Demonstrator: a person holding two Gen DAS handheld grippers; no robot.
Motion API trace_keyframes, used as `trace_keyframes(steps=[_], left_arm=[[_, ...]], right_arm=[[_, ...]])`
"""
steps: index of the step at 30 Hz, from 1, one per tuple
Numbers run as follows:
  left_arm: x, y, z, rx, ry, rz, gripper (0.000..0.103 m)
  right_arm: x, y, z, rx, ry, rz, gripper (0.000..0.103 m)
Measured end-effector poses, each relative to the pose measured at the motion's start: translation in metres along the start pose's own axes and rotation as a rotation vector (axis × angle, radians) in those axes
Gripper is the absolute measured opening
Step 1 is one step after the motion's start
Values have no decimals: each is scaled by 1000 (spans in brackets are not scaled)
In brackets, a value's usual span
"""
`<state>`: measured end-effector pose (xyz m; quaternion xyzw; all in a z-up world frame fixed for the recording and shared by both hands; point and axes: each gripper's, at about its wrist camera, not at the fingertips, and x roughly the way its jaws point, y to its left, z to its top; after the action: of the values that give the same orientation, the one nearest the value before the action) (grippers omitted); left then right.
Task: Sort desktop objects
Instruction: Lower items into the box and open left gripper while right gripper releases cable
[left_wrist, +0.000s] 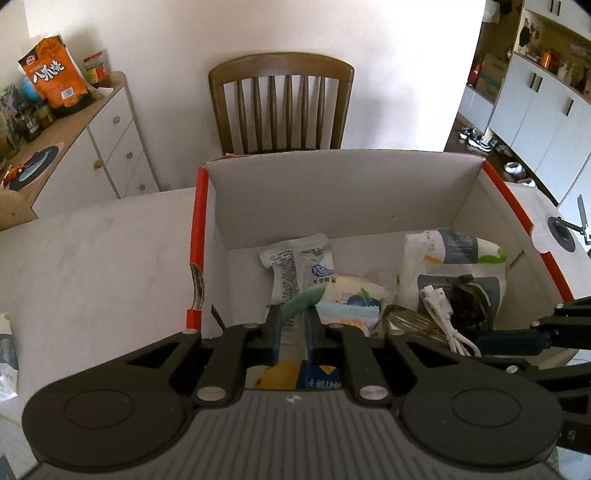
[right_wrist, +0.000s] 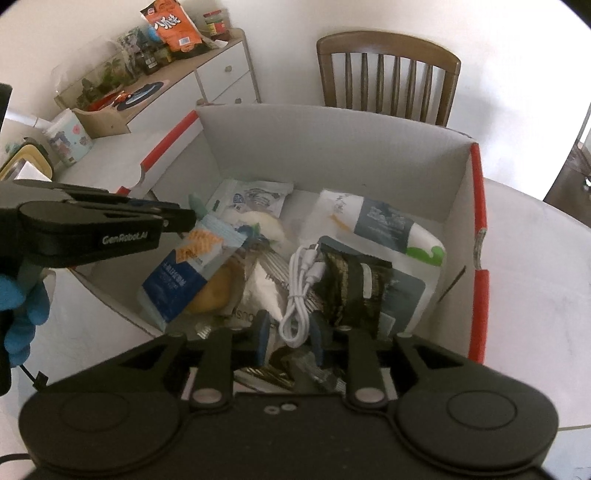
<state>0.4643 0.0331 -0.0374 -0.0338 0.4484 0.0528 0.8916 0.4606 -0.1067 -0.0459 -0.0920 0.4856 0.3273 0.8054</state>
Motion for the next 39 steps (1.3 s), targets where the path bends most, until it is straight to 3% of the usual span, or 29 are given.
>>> trace_keyframes(steps=[11,16,30,31,32,35,39], left_arm=[[-33,-10,-4,7,-34,-62,12],[-51,-12,-9,-15,-37,-101,12],[-83,-17,-29,-42,-52,-90,13],[-85,-18,-30,-42,-53,-89,15],[-86,-18,-32,-44,-54,-92,25],[-92,-17,-35,-44,-66,-99,72],[-97,-17,-38,-38,-76,-109,73]], right_arm=[[-23,-3,-1,6,-36,1,27],[-38,-3,-2,-13,-67,9,33],[-49,-7,-9,-31,-74,25,40],[-50,-6,-10,-32,-74,24,41],[-51,-6,-11,-32,-76,22,43],[-55,-5,-14,-33,-83,21,54],[-61,-5,-15,-29,-95,10,55]])
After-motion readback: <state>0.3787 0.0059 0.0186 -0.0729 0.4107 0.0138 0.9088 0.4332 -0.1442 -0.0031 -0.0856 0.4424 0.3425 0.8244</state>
